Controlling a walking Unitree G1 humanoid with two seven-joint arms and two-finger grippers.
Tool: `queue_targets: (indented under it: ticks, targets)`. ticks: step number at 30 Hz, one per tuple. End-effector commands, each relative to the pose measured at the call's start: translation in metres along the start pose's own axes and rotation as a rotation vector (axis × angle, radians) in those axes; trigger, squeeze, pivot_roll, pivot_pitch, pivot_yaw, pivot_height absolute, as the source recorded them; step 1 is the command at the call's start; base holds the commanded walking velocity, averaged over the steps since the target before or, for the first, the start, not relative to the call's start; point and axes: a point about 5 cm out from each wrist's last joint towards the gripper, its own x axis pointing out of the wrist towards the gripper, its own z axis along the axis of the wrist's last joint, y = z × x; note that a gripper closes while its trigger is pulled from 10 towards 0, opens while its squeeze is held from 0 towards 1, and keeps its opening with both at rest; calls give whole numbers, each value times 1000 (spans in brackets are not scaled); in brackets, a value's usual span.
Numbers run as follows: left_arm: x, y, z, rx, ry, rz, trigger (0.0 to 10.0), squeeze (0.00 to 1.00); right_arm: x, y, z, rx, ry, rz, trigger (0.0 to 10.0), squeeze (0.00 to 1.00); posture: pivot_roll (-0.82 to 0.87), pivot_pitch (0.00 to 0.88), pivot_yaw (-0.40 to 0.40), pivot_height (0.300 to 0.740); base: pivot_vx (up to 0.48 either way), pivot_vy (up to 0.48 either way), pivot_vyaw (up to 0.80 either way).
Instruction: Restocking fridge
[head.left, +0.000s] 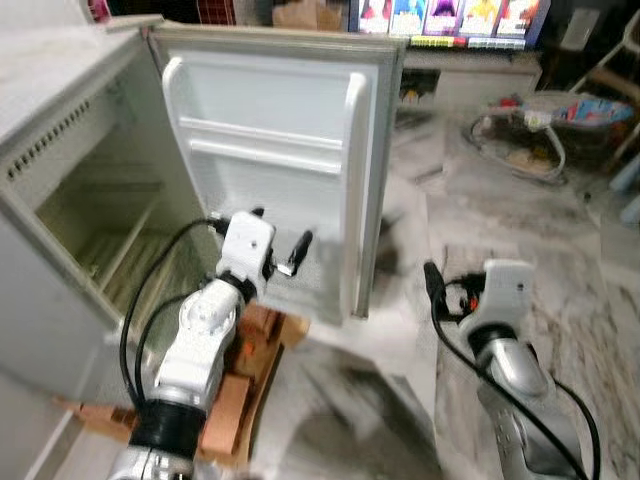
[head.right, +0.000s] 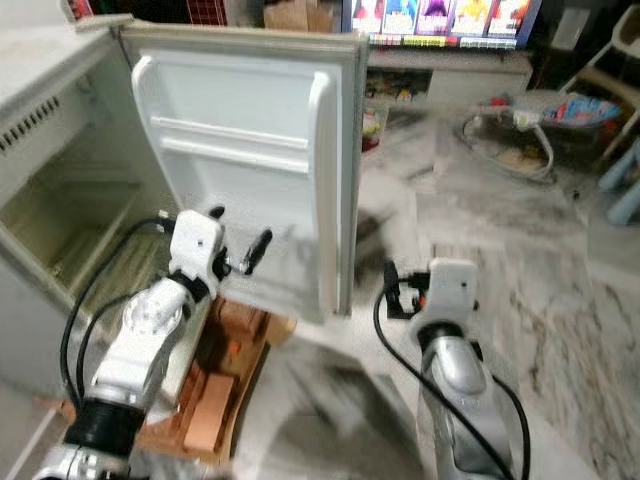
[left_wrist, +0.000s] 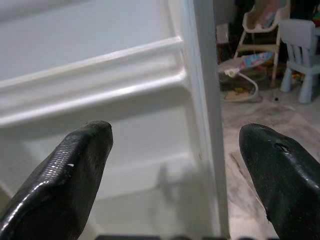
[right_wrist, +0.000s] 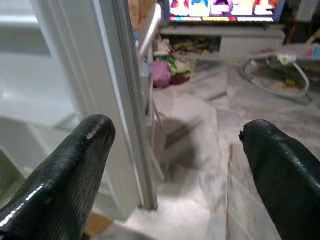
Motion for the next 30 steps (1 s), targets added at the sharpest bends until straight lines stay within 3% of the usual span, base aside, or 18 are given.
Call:
queue_targets:
  ticks: [1, 7, 13, 19, 24, 30]
  targets:
    - [-3, 8, 0, 18, 13, 18, 10000, 0, 4, 9, 6, 7, -27, 27, 10000, 0, 40, 0, 6, 740, 480, 0, 0]
    - [2, -2, 1, 28, 9, -44, 10000, 0, 7, 11, 7, 7, -32, 32, 10000, 0, 41, 0, 3, 740, 480, 0, 0]
    - [9, -20, 5, 57, -5, -177, 10000, 0, 12, 11, 8, 22, -39, 27, 10000, 0, 35, 0, 8, 740, 479, 0, 0]
    - [7, -26, 2, 51, 1, -202, 10000, 0, 12, 12, 7, 15, -44, 27, 10000, 0, 37, 0, 10, 740, 469, 0, -87]
    - [4, -24, 3, -6, -6, -166, 10000, 0, 13, 14, 7, 16, -44, 32, 10000, 0, 36, 0, 11, 740, 280, 0, 0]
    - [-17, -11, 14, 12, -44, -120, 10000, 0, 13, 11, 6, 14, -46, 28, 10000, 0, 38, 0, 16, 740, 0, 0, 0]
